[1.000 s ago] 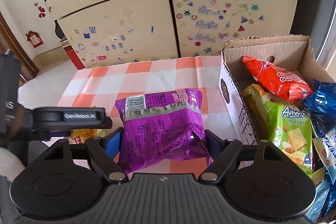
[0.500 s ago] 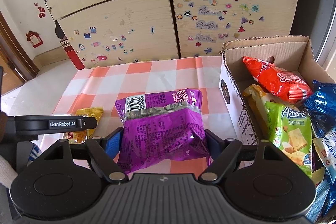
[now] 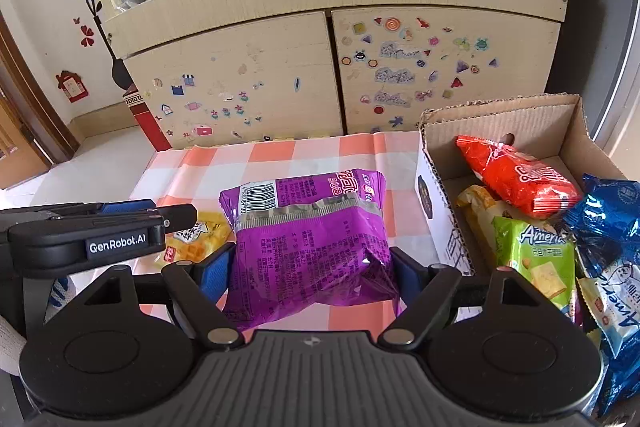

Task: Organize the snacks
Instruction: 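Lift both held packs and adjust the grip on the yellow waffle pack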

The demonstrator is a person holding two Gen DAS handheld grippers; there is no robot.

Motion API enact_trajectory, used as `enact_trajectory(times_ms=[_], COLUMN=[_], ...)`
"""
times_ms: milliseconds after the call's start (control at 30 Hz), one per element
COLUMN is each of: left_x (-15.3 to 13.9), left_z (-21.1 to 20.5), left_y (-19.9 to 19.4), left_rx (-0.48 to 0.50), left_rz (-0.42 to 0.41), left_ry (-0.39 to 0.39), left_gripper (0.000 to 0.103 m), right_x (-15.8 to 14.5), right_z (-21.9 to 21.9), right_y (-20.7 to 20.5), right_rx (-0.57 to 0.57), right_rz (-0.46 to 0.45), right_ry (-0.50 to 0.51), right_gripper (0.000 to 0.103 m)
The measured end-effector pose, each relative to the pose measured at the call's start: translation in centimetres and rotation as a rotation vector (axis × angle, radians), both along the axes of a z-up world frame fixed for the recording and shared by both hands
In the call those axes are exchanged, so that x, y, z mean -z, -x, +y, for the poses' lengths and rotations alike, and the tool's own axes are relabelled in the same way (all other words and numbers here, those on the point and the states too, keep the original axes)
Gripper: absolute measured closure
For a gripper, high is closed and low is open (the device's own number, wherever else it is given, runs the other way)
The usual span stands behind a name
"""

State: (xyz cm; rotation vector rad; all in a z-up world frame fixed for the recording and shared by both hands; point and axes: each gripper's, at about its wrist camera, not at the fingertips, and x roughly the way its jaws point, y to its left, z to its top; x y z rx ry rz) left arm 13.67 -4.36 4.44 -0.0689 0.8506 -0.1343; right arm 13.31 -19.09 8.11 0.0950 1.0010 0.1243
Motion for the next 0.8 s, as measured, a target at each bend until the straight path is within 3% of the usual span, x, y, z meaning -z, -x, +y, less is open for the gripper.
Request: enact_trajectory(times_ms=[100,233,367,467,533,800], left_x=[0.6,1.8,3.8,4.9,5.4,4.0], left_z=[1.1,1.2,-0.1,-0.5,-0.3,-0.7], left_y=[-0.5,-1.5,-2.2,-2.5,-2.9,-2.2], left_rx=[-0.043,-0.063,-0.027,-0.030,-0.022,0.016], left_rz=[0.042,0.066,0.126,0.142,0.160,0.096], left_ry=[0.050,0.018,-0.041,-0.113,-0.095,-0.068], left_gripper=[0.058,0.032,0.030,0.035,0.046,0.050], right_x=[0.2,0.5,0.6,0.6,0.6,0.2], right_z=[-0.1,0.0,0.2,0.1,0.1,-0.2], right_y=[0.1,-0.2,-0.2,-0.1,-0.1,0.1], right_rx=[0.003,0.011,0.001,-0.003,0.000,0.009], right_rz=[0.007,0.014,0.013,0.016,0.016,0.003], right_ry=[0.001,0.000,-0.006,-0.007,-0.007,-0.009], right_gripper=[0.018,0.018,0.018,0.018,0.018,0.018])
